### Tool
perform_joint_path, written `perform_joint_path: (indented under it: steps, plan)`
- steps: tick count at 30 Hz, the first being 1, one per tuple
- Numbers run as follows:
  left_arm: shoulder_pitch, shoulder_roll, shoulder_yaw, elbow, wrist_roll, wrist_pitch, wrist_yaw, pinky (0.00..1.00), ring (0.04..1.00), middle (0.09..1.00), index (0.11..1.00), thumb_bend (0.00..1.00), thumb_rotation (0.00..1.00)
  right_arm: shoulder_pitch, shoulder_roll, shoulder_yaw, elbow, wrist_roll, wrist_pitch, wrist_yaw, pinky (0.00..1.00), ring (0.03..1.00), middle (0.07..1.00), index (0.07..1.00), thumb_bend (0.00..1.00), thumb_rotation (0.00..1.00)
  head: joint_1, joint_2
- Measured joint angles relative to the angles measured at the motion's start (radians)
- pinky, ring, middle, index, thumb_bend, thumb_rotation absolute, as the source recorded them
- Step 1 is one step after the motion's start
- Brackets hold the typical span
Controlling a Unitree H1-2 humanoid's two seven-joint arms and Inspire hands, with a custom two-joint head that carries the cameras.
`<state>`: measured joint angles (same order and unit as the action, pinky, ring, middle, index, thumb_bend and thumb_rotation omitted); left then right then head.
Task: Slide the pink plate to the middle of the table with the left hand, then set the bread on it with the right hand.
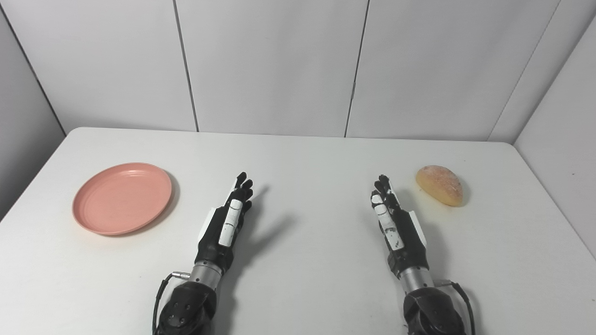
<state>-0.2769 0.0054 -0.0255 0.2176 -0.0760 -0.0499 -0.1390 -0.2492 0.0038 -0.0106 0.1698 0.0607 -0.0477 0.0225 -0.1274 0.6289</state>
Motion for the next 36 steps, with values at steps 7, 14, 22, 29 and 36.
perform_joint_path:
  steps: [7,14,22,29,36]
  plan:
    - [-0.001,-0.005,-0.013,0.009,0.016,-0.013,0.005,1.0,1.0,1.0,1.0,0.66,1.0,0.0,-0.02,-0.002,0.003,0.019,-0.002,0.028,1.0,1.0,1.0,1.0,0.6,0.84,0.241,-0.086]
    - [-0.03,-0.049,-0.027,0.069,0.063,-0.058,0.059,1.0,1.0,1.0,1.0,0.74,1.0,0.007,-0.073,-0.033,0.043,0.073,-0.034,0.087,1.0,1.0,1.0,1.0,0.57,0.86,0.399,-0.167]
    - [-0.046,-0.08,-0.055,0.106,0.098,-0.097,0.079,1.0,1.0,1.0,1.0,0.71,1.0,0.005,-0.082,-0.047,0.063,0.081,-0.096,0.1,1.0,1.0,1.0,1.0,0.56,0.85,0.434,-0.207]
    - [-0.055,-0.092,-0.032,0.121,0.094,-0.134,0.103,1.0,1.0,1.0,1.0,0.75,1.0,0.005,-0.086,-0.048,0.064,0.09,-0.113,0.108,1.0,1.0,1.0,1.0,0.52,0.85,0.443,-0.224]
    - [-0.074,-0.091,-0.001,0.137,0.074,-0.167,0.122,1.0,1.0,1.0,0.992,0.75,1.0,0.006,-0.089,-0.048,0.064,0.089,-0.118,0.115,1.0,1.0,1.0,1.0,0.5,0.86,0.451,-0.235]
